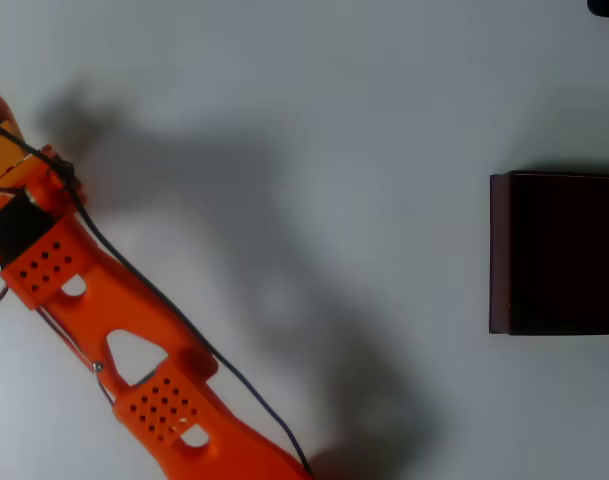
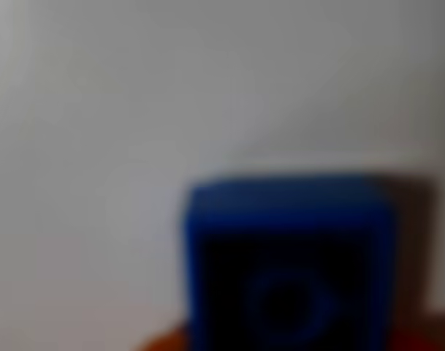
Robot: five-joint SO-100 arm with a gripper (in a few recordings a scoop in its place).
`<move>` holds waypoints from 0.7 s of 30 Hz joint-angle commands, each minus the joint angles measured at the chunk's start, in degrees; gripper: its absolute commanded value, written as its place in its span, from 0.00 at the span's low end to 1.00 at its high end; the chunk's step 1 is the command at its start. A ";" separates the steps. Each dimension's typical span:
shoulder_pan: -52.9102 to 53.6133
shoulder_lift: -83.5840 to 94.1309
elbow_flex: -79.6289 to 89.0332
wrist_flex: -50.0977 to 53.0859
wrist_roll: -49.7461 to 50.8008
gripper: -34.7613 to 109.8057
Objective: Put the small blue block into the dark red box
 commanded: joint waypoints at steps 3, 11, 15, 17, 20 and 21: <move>0.44 1.49 -2.81 0.79 -1.14 0.25; 6.42 14.41 -1.49 12.92 -17.75 0.24; 10.28 32.96 21.80 13.01 -27.16 0.24; 12.66 41.75 33.13 13.01 -30.41 0.24; 17.14 52.47 46.41 12.92 -35.86 0.24; 18.90 55.99 50.98 12.83 -37.18 0.24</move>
